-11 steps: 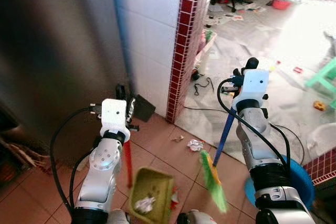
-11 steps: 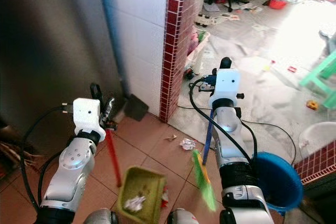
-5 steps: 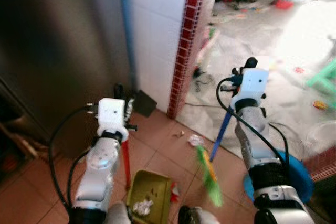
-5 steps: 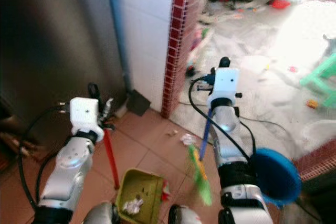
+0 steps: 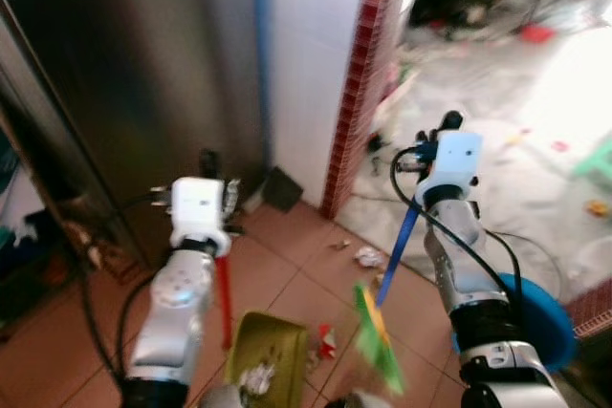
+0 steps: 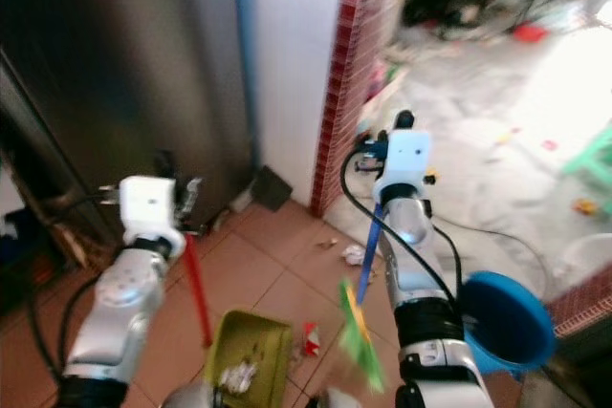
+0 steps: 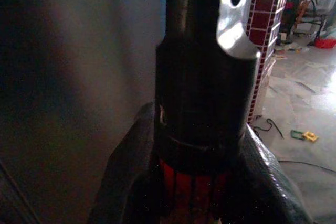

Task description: Sweep floor

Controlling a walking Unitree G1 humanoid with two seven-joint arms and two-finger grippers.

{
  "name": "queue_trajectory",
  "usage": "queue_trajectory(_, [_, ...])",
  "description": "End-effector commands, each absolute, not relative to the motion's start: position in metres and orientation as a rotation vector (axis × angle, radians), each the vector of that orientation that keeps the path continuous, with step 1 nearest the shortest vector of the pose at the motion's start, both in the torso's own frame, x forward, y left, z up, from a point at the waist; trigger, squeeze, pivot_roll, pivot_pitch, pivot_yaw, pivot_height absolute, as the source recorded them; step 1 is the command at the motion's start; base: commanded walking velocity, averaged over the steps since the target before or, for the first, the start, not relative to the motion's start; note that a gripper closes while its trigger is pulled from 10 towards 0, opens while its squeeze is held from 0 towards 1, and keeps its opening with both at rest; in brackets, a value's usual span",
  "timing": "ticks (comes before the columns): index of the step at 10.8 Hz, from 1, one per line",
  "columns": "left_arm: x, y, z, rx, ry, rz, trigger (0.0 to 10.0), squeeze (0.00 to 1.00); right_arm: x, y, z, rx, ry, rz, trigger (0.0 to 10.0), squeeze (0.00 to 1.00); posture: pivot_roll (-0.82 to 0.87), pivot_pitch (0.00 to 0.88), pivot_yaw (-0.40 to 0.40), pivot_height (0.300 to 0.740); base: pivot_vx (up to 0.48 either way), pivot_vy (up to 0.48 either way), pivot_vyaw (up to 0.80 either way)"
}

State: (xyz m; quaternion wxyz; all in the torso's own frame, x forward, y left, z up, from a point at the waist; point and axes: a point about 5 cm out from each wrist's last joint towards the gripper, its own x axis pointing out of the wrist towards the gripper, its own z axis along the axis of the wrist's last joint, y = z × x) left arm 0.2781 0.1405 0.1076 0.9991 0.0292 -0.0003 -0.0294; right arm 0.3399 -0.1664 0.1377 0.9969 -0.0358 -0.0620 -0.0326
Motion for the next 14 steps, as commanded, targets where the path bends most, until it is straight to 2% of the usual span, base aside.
queue_trajectory(1, [0.282,0.139,0.119,0.056,-0.052,-0.052,10.0,0.0,0.343,-0.17,0.15,-0.091,-0.17,-0.077,10.0,0.0,-0.03,0.0,-0.035,0.74,0.0,0.0,0.0])
queue_trajectory(2, [0.281,0.143,0.119,0.061,-0.055,-0.037,10.0,0.0,0.343,-0.17,0.149,-0.091,-0.167,-0.077,10.0,0.0,-0.03,0.0,-0.038,0.74,0.0,0.0,0.0])
queue_trajectory(3, [0.281,0.145,0.119,0.051,-0.062,-0.022,4.8,0.0,0.343,-0.17,0.149,-0.091,-0.165,-0.076,10.0,0.0,-0.03,0.0,-0.039,0.74,0.0,0.0,0.0])
queue_trajectory(4, [0.281,0.145,0.119,0.037,-0.061,-0.033,0.0,0.0,0.343,-0.168,0.15,-0.082,-0.183,-0.069,0.0,0.0,-0.03,0.0,-0.04,0.74,0.0,0.0,0.0])
queue_trajectory(5, [0.281,0.147,0.119,0.058,-0.053,-0.018,9.9,0.0,0.344,-0.169,0.15,-0.095,-0.169,-0.07,7.1,0.0,-0.03,0.0,-0.04,0.74,0.0,0.0,0.0])
queue_trajectory(6, [0.282,0.148,0.119,0.057,-0.051,-0.006,10.0,0.0,0.344,-0.17,0.148,-0.088,-0.159,-0.077,10.0,0.0,-0.03,0.0,-0.039,0.74,0.0,0.0,0.0])
queue_trajectory(7, [0.281,0.149,0.119,0.047,-0.055,-0.007,0.0,0.0,0.343,-0.17,0.147,-0.085,-0.16,-0.076,7.5,0.0,-0.03,0.0,-0.038,0.74,0.0,0.0,0.0])
queue_trajectory(8, [0.282,0.149,0.118,0.064,-0.05,-0.005,4.5,0.0,0.343,-0.169,0.147,-0.086,-0.16,-0.074,3.8,0.0,-0.03,0.0,-0.038,0.74,0.0,0.0,0.0])
queue_trajectory(9, [0.283,0.151,0.116,0.079,-0.031,0.021,10.0,0.0,0.343,-0.169,0.145,-0.085,-0.153,-0.075,10.0,0.0,-0.03,0.0,-0.037,0.74,0.0,0.0,0.0])
queue_trajectory(14, [0.3,0.172,0.102,0.145,0.026,0.112,10.0,0.0,0.342,-0.163,0.131,-0.102,-0.095,-0.06,10.0,0.0,-0.04,0.014,-0.038,0.74,0.0,0.0,0.0])
